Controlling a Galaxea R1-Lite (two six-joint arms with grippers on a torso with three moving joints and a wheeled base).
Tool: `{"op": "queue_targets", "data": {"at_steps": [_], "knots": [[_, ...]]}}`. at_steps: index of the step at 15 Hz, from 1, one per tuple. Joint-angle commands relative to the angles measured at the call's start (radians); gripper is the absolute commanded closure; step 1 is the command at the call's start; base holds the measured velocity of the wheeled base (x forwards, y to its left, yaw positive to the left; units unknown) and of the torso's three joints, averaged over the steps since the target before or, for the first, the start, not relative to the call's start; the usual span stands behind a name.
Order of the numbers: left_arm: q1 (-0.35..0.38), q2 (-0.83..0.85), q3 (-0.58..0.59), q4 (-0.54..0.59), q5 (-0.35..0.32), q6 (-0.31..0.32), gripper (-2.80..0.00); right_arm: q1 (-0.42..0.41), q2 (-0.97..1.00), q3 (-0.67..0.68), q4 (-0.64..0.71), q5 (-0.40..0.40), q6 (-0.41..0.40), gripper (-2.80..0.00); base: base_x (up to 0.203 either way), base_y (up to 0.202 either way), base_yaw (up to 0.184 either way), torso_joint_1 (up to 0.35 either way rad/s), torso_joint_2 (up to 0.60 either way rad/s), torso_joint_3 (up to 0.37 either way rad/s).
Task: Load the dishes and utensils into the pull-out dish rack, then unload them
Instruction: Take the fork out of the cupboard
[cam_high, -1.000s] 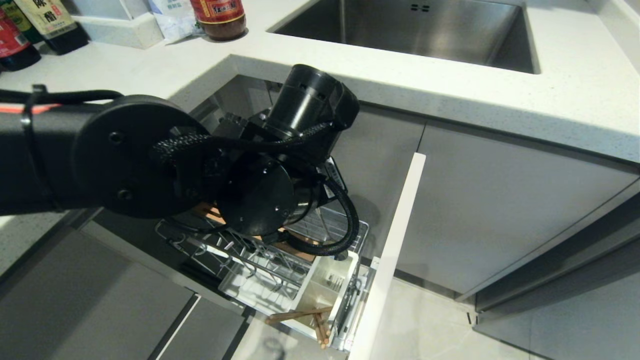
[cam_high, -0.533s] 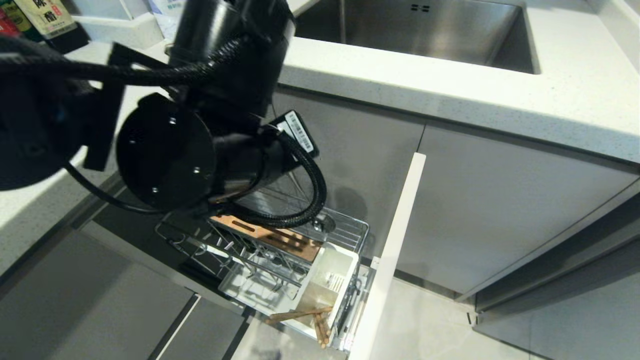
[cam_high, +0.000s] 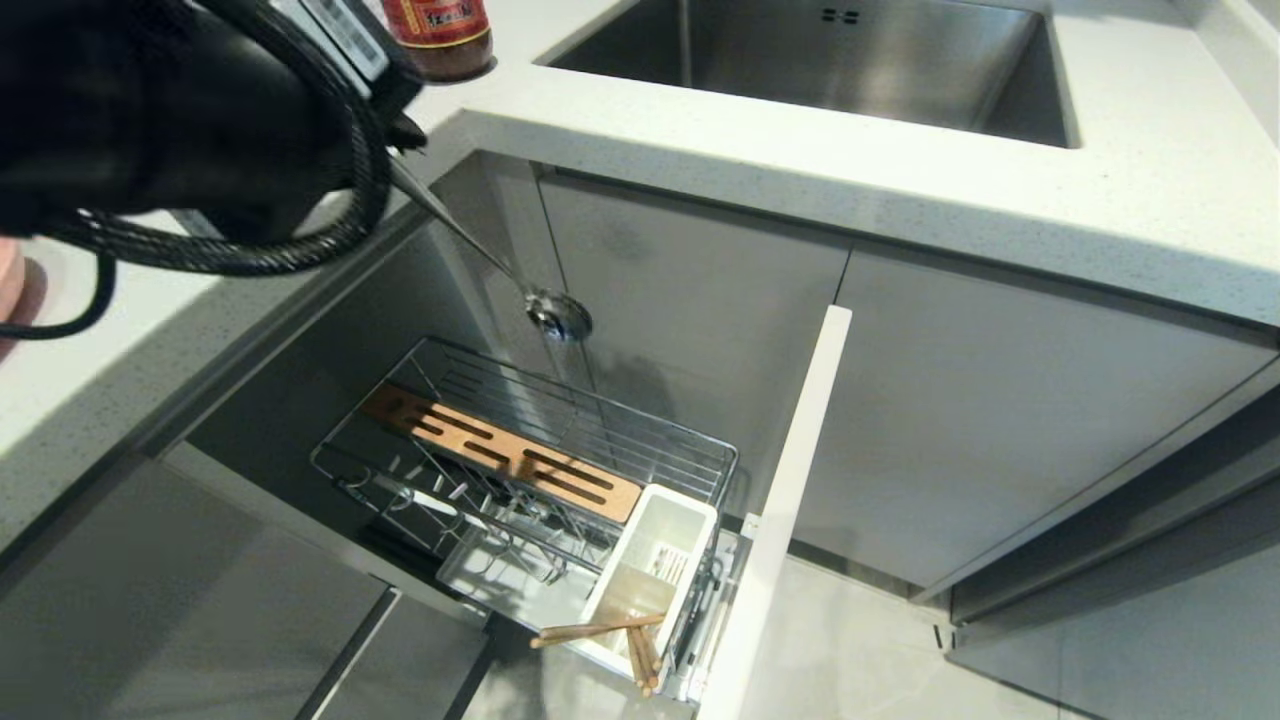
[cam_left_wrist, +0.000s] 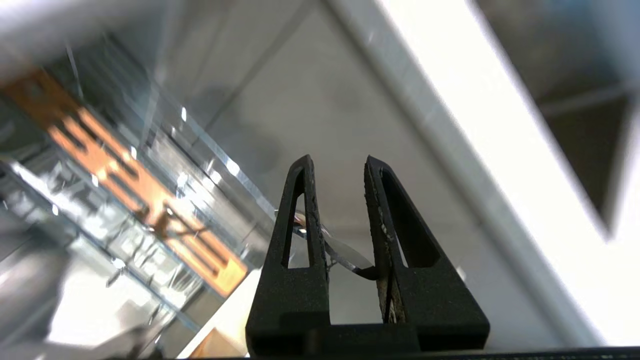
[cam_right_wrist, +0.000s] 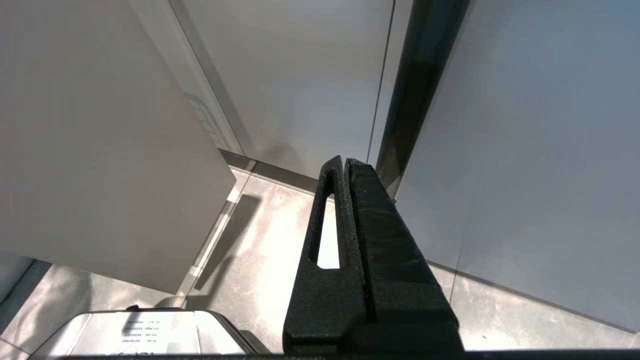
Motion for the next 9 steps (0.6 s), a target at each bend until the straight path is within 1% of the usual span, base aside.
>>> {"op": "queue_targets", "data": {"at_steps": [1,5,9], "knots": [[0.019,-0.07,-0.031,0.002,0.007,0.0,0.0,0.0,0.001,0.0,0.0,0.0,0.001,0.0,0.0,0.0,0.0,0.0,0.0,0.0],[0.111,-0.163,-0.097,-0.009,0.006,0.061,0.0,0.0,0.001,0.0,0.0,0.0,0.0,0.0,0.0,0.0,0.0,0.0,0.0,0.0],[0.247,-0.232,-0.144,-0.052,-0.002,0.126,0.0,0.0,0.001,0.0,0.0,0.0,0.0,0.0,0.0,0.0,0.0,0.0,0.0,0.0]]}}
